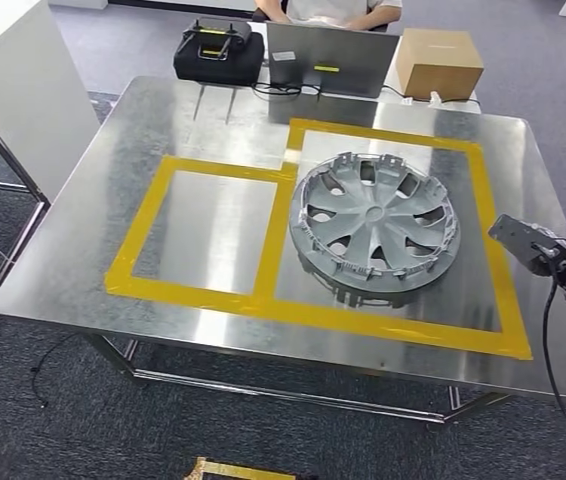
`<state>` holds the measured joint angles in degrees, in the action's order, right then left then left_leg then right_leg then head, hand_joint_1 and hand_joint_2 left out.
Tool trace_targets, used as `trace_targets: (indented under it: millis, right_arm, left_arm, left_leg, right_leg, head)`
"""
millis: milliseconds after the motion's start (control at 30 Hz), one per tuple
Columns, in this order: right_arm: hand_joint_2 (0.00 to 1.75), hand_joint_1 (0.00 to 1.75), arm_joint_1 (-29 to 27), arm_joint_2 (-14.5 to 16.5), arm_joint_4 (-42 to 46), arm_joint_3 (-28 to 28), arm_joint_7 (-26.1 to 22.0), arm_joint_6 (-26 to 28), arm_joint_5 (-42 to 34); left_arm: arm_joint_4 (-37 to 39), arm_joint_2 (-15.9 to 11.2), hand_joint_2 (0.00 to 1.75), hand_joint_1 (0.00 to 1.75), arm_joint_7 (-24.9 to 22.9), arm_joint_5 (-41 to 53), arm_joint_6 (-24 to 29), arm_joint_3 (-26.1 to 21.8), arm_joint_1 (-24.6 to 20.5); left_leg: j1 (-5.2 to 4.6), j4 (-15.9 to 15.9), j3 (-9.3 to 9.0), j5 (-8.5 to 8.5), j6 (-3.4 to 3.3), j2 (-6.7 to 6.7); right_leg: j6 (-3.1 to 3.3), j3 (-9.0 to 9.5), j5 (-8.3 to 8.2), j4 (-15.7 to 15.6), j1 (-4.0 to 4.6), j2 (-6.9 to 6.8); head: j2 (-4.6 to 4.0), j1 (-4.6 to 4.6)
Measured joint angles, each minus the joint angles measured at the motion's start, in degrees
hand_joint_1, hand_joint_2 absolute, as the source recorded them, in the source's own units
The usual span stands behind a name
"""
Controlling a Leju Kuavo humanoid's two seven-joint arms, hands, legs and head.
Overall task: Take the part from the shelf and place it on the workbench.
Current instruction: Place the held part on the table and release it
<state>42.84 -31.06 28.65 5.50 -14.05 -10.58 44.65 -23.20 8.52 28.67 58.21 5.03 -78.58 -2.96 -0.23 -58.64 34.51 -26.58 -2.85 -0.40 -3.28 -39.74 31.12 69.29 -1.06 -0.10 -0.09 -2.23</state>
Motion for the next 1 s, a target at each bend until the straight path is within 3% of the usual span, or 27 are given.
trace_targets:
  millis: [67,100,167,267,300,367,433,467,500,533,600,633,733,800,900,933,967,1000]
  right_arm:
    - [0.0,0.0,-0.7,-0.5,1.5,0.2,-0.7,1.6,-0.4]
    - [0.0,0.0,-1.1,-0.7,2.4,0.2,-0.9,2.7,-0.5]
    - [0.0,0.0,-2.4,-1.0,4.4,0.2,-1.0,4.7,-0.6]
    - [0.0,0.0,-4.7,-1.6,8.0,0.2,-0.3,6.5,-0.2]
    - [0.0,0.0,-5.1,-1.8,9.2,0.2,-0.1,7.1,0.1]
    - [0.0,0.0,-6.1,-2.2,11.4,0.2,0.5,8.2,1.0]
    - [0.0,0.0,-7.1,-2.6,13.3,0.0,1.0,9.3,1.7]
    - [0.0,0.0,-7.6,-2.8,14.3,-0.2,1.2,9.9,2.0]
    - [0.0,0.0,-8.0,-2.9,15.2,-0.5,1.4,10.6,2.3]
    - [0.0,0.0,-8.4,-3.1,16.2,-0.9,1.5,11.3,2.5]
    - [0.0,0.0,-9.2,-3.5,18.4,-1.9,1.6,13.0,2.6]
    - [0.0,0.0,-9.6,-3.6,19.6,-2.6,1.6,13.9,2.6]
    - [0.0,0.0,-12.0,-3.7,23.8,-4.9,1.4,16.6,2.4]
    - [0.0,0.0,-14.8,-3.7,27.8,-6.5,1.0,18.1,2.1]
    - [0.0,0.0,-20.7,-3.6,35.6,-9.3,0.4,18.9,0.9]
    - [0.0,0.0,-23.0,-3.5,38.5,-10.2,0.1,18.9,0.4]
    - [0.0,0.0,-25.3,-3.2,41.4,-11.1,-0.3,19.0,0.0]
    - [0.0,0.0,-27.6,-2.8,44.5,-11.8,-0.6,19.2,-0.4]
  left_arm:
    - [-0.3,0.4,0.0,0.0,0.1,-0.5,-0.5,-0.3,0.0]
    - [-0.5,0.6,0.0,0.0,0.1,-0.7,-0.7,-0.5,0.0]
    - [-1.0,1.0,0.0,0.0,0.1,-1.1,-1.1,-1.0,0.1]
    - [-1.8,1.5,0.0,0.0,0.1,-1.5,-1.9,-1.4,0.2]
    - [-2.0,1.6,0.0,0.0,0.1,-1.7,-2.2,-1.5,0.2]
    - [-2.2,1.9,0.0,0.0,-0.1,-1.8,-3.0,-1.9,0.2]
    - [-2.3,1.9,0.0,0.0,-0.3,-1.7,-3.7,-2.3,0.3]
    - [-2.3,1.9,0.0,0.0,-0.5,-1.6,-4.0,-2.4,0.4]
    - [-2.3,1.9,0.0,0.0,-0.6,-1.6,-4.3,-2.4,0.4]
    - [-2.3,1.9,0.0,0.0,-0.7,-1.5,-4.6,-2.4,0.4]
    - [-2.3,1.9,0.0,0.0,-0.7,-1.4,-5.2,-2.5,0.3]
    - [-2.3,1.9,0.0,0.0,-0.7,-1.4,-5.4,-2.5,0.3]
    - [-2.3,2.0,0.0,0.0,-0.7,-1.3,-6.1,-2.5,0.4]
    - [-2.3,2.1,0.0,0.0,-0.7,-1.3,-6.8,-2.5,0.4]
    - [-2.3,2.4,0.0,0.0,-0.1,-1.4,-7.4,-2.5,0.4]
    - [-2.2,2.7,0.0,0.0,0.4,-1.5,-7.2,-2.5,0.4]
    - [-2.1,3.0,0.0,0.0,1.0,-1.6,-6.6,-2.6,0.3]
    - [-1.9,3.5,0.0,0.0,1.4,-1.6,-5.7,-2.6,0.2]
  left_leg:
    - [-0.25,-0.1,-0.02,-0.08,0.06,-0.04]
    - [-0.35,-0.1,0.06,-0.08,0.19,-0.04]
    - [-0.39,-0.2,0.21,-0.04,0.58,-0.03]
    - [-0.37,-1.5,0.6,-1.18,1.55,0.02]
    - [-0.32,-3.6,1.43,-2.51,1.9,0.03]
    - [0.01,-10.9,4.59,-6.11,2.43,0.06]
    - [0.29,-16.4,7.12,-7.83,2.73,0.07]
    - [0.38,-16.1,7.0,-7.08,2.79,0.07]
    - [0.47,-13.7,5.81,-5.38,2.78,0.08]
    - [0.54,-9.8,3.91,-3.3,2.71,0.09]
    - [0.51,-3.1,0.7,-0.81,2.45,0.05]
    - [0.44,-1.6,0.08,-0.49,2.29,0.01]
    - [0.32,-1.0,0.23,-0.12,1.4,-0.09]
    - [0.48,-0.6,0.51,0.49,0.49,-0.08]
    - [0.37,-0.5,1.6,1.37,-0.27,-0.11]
    - [0.28,-0.6,2.1,1.73,-0.33,-0.15]
    - [0.22,-0.6,2.62,2.11,-0.33,-0.2]
    - [0.18,-0.6,3.12,2.51,-0.27,-0.25]
  right_leg:
    - [0.51,3.92,-3.11,-7.9,0.18,-0.04]
    - [0.69,5.33,-3.72,-10.5,0.32,-0.08]
    - [0.87,6.4,-3.61,-12.0,0.63,-0.09]
    - [1.51,6.77,-3.86,-12.4,0.25,-0.19]
    - [1.76,6.92,-3.93,-12.6,0.05,-0.26]
    - [2.03,7.0,-3.88,-12.6,-0.01,-0.33]
    - [2.05,7.02,-3.88,-12.5,-0.02,-0.33]
    - [2.03,7.02,-3.89,-12.4,-0.04,-0.31]
    - [1.99,7.03,-3.89,-12.3,-0.07,-0.29]
    - [1.89,7.02,-3.84,-12.1,-0.11,-0.26]
    - [1.44,6.73,-3.68,-11.6,0.03,-0.2]
    - [1.12,6.55,-3.68,-11.4,0.08,-0.18]
    - [0.17,6.31,-3.84,-11.6,-0.04,-0.21]
    - [-0.26,5.45,-1.68,-9.9,-0.12,-0.18]
    - [-0.46,2.03,5.19,0.0,-0.11,-0.07]
    - [-0.47,1.37,6.5,2.8,-0.11,-0.05]
    - [-0.43,1.61,6.7,3.8,-0.1,-0.04]
    - [-0.34,3.0,5.79,2.6,-0.1,-0.04]
  head:
    - [0.0,0.03]
    - [0.0,0.04]
    - [0.0,0.07]
    - [0.0,0.15]
    - [0.0,0.23]
    - [0.0,0.36]
    - [0.0,0.34]
    - [0.0,0.34]
    - [0.0,0.34]
    - [0.0,0.35]
    - [0.0,0.33]
    - [0.0,0.32]
    - [0.0,0.32]
    - [0.0,0.19]
    - [0.0,-0.01]
    - [0.0,-0.02]
    - [0.0,-0.04]
    - [0.0,-0.05]
